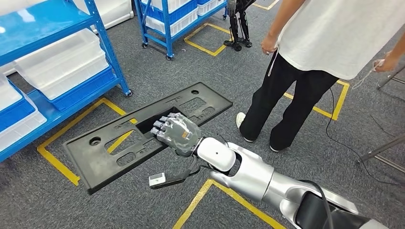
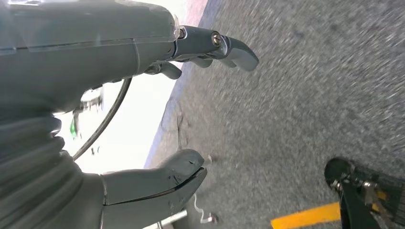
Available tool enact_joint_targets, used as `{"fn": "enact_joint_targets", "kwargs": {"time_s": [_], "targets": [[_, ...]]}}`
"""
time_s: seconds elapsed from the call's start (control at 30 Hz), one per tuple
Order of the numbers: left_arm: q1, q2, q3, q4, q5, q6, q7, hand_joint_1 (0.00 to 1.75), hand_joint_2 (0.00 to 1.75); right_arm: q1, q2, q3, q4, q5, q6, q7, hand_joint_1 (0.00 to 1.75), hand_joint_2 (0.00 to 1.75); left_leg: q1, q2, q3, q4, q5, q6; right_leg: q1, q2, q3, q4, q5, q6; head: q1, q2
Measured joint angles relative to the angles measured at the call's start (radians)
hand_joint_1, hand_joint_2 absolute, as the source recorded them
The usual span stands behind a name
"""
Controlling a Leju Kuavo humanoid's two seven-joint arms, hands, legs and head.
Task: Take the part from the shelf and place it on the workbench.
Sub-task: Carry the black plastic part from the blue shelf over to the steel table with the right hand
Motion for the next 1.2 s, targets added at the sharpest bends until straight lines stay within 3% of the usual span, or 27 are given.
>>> {"fn": "enact_joint_targets", "kwargs": {"time_s": [0.07, 0.13, 0.17, 0.23, 0.27, 0.33, 0.37, 0.43, 0.5, 0.57, 0.63, 0.67, 0.73, 0.8, 0.87, 0.93, 1.0, 1.07, 1.13, 1.17, 1.2], "targets": [[0.002, 0.0, -0.001, 0.0, 0.003, -0.001, -0.001, 0.0, 1.75, -0.016, -0.008, 0.002, 0.006, 0.023, 0.003, 0.003, 1.75, 1.75, -0.007, 0.028, -0.003, -0.001, 0.002, 0.01, 0.002, -0.063, -0.058, 0.122, -0.063, 0.002, 0.001, 0.0], [0.003, 0.0, -0.002, 0.0, 0.004, -0.001, -0.002, 0.0, 1.75, -0.023, -0.014, 0.005, 0.013, 0.034, 0.005, 0.004, 1.75, 1.75, -0.013, 0.056, -0.005, -0.001, 0.001, 0.013, 0.002, -0.081, -0.101, 0.22, -0.095, 0.003, 0.001, 0.0], [0.003, 0.0, -0.002, 0.0, 0.004, -0.001, -0.002, 0.0, 1.75, -0.025, -0.018, 0.007, 0.016, 0.038, 0.005, 0.005, 1.75, 1.75, -0.016, 0.069, -0.005, -0.001, 0.001, 0.013, 0.003, -0.083, -0.098, 0.22, -0.086, 0.001, 0.001, 0.0], [0.002, -0.001, -0.006, 0.0, 0.005, -0.002, -0.002, 0.0, 1.75, -0.031, -0.025, 0.012, 0.022, 0.053, 0.006, 0.01, 1.75, 1.75, -0.019, 0.093, -0.002, -0.001, -0.001, 0.013, 0.007, -0.1, -0.034, 0.112, -0.029, -0.01, 0.001, 0.0], [0.001, -0.002, -0.009, 0.0, 0.006, -0.002, -0.003, 0.0, 1.75, -0.038, -0.028, 0.014, 0.025, 0.063, 0.007, 0.015, 1.75, 1.75, -0.023, 0.104, -0.001, -0.001, -0.002, 0.012, 0.015, -0.125, 0.004, 0.043, -0.008, -0.019, 0.001, 0.0], [0.0, -0.004, -0.014, 0.0, 0.01, -0.004, -0.004, 0.0, 1.75, -0.056, -0.031, 0.018, 0.029, 0.083, 0.011, 0.02, 1.75, 1.75, -0.027, 0.125, 0.0, -0.001, -0.006, 0.007, 0.03, -0.16, 0.046, -0.041, 0.009, -0.034, 0.0, 0.0], [0.0, -0.004, -0.017, 0.0, 0.013, -0.004, -0.004, 0.0, 1.75, -0.064, -0.033, 0.02, 0.031, 0.093, 0.014, 0.022, 1.75, 1.75, -0.029, 0.136, 0.002, -0.002, -0.007, 0.004, 0.035, -0.162, 0.048, -0.05, 0.006, -0.038, 0.0, 0.0], [-0.004, -0.005, -0.021, 0.0, 0.017, -0.005, -0.004, 0.0, 1.75, -0.074, -0.038, 0.024, 0.038, 0.109, 0.019, 0.026, 1.75, 1.75, -0.029, 0.149, 0.006, -0.003, -0.012, -0.005, 0.032, -0.137, 0.05, -0.059, 0.012, -0.045, 0.0, 0.0], [-0.008, -0.006, -0.024, -0.001, 0.02, -0.005, -0.004, 0.0, 1.75, -0.08, -0.043, 0.03, 0.044, 0.118, 0.022, 0.033, 1.75, 1.75, -0.026, 0.111, -0.007, 0.034, -0.042, -0.014, 0.024, -0.116, 0.055, -0.07, 0.02, -0.056, 0.0, 0.0], [-0.008, -0.007, -0.025, -0.001, 0.023, -0.004, -0.004, 0.0, 1.75, -0.084, -0.043, 0.034, 0.049, 0.122, 0.023, 0.038, 1.75, 1.75, -0.022, 0.058, -0.057, 0.144, -0.101, -0.021, 0.019, -0.094, 0.056, -0.074, 0.025, -0.063, 0.0, 0.0], [-0.006, -0.007, -0.025, -0.001, 0.025, -0.003, -0.004, 0.0, 1.75, -0.085, -0.043, 0.04, 0.056, 0.123, 0.023, 0.039, 1.75, 1.75, -0.021, 0.042, -0.113, 0.254, -0.135, -0.026, 0.019, -0.068, 0.055, -0.073, 0.025, -0.063, 0.0, 0.0], [-0.006, -0.007, -0.025, -0.001, 0.025, -0.003, -0.004, 0.0, 1.75, -0.085, -0.043, 0.043, 0.06, 0.123, 0.023, 0.039, 1.75, 1.75, -0.02, 0.041, -0.122, 0.266, -0.126, -0.027, 0.018, -0.055, 0.055, -0.071, 0.025, -0.063, 0.0, 0.0], [-0.006, -0.007, -0.026, -0.001, 0.027, -0.003, -0.004, 0.0, 1.75, -0.085, -0.043, 0.05, 0.065, 0.123, 0.024, 0.039, 1.75, 1.75, -0.016, 0.03, -0.091, 0.183, -0.058, -0.03, 0.016, -0.027, 0.054, -0.064, 0.023, -0.061, 0.0, 0.0], [-0.005, -0.007, -0.027, -0.001, 0.031, -0.003, -0.004, 0.0, 1.75, -0.088, -0.043, 0.055, 0.067, 0.123, 0.025, 0.039, 1.75, 1.75, -0.009, -0.018, -0.041, 0.065, -0.005, -0.03, 0.014, -0.002, 0.046, -0.052, 0.02, -0.052, 0.0, 0.0], [-0.003, -0.007, -0.029, -0.001, 0.037, -0.003, -0.003, 0.0, 1.75, -0.091, -0.043, 0.058, 0.07, 0.123, 0.029, 0.04, 1.75, 1.75, -0.008, -0.049, -0.023, 0.018, 0.0, -0.024, 0.01, 0.021, 0.032, -0.045, 0.024, -0.039, 0.0, 0.0], [-0.005, -0.008, -0.032, -0.001, 0.041, -0.004, -0.003, 0.0, 1.75, -0.092, -0.045, 0.06, 0.075, 0.123, 0.032, 0.04, 1.75, 1.75, -0.009, -0.031, -0.022, 0.012, 0.004, -0.012, 0.008, 0.039, 0.022, -0.046, 0.03, -0.025, 0.0, 0.0], [-0.006, -0.008, -0.036, -0.001, 0.043, -0.004, -0.002, 0.0, 1.75, -0.095, -0.048, 0.06, 0.08, 0.123, 0.034, 0.041, 1.75, 1.75, -0.008, -0.006, -0.019, 0.002, 0.011, 0.004, 0.011, 0.003, 0.007, -0.021, 0.013, -0.015, 0.0, 0.0], [-0.005, -0.009, -0.04, -0.001, 0.047, -0.004, -0.001, 0.0, 1.75, -0.101, -0.049, 0.06, 0.085, 0.123, 0.035, 0.044, 1.75, 1.75, -0.012, 0.019, -0.017, -0.003, 0.014, 0.016, 0.012, -0.059, -0.04, 0.076, -0.041, -0.008, 0.001, 0.0], [-0.002, -0.008, -0.042, -0.001, 0.05, -0.004, -0.001, 0.0, 1.75, -0.102, -0.049, 0.06, 0.091, 0.123, 0.036, 0.048, 1.75, 1.75, -0.016, 0.046, -0.018, -0.003, 0.013, 0.02, 0.008, -0.08, -0.094, 0.191, -0.088, -0.003, 0.002, 0.0], [-0.002, -0.008, -0.042, -0.001, 0.052, -0.004, 0.0, 0.0, 1.75, -0.102, -0.049, 0.061, 0.094, 0.123, 0.037, 0.05, 1.75, 1.75, -0.016, 0.059, -0.018, -0.003, 0.012, 0.02, 0.006, -0.082, -0.103, 0.212, -0.088, -0.001, 0.002, 0.0], [-0.002, -0.007, -0.043, -0.001, 0.054, -0.004, 0.0, 0.0, 1.75, -0.102, -0.049, 0.061, 0.097, 0.123, 0.037, 0.052, 1.75, 1.75, -0.017, 0.071, -0.018, -0.003, 0.011, 0.02, 0.004, -0.085, -0.094, 0.198, -0.072, -0.001, 0.002, 0.0]]}}
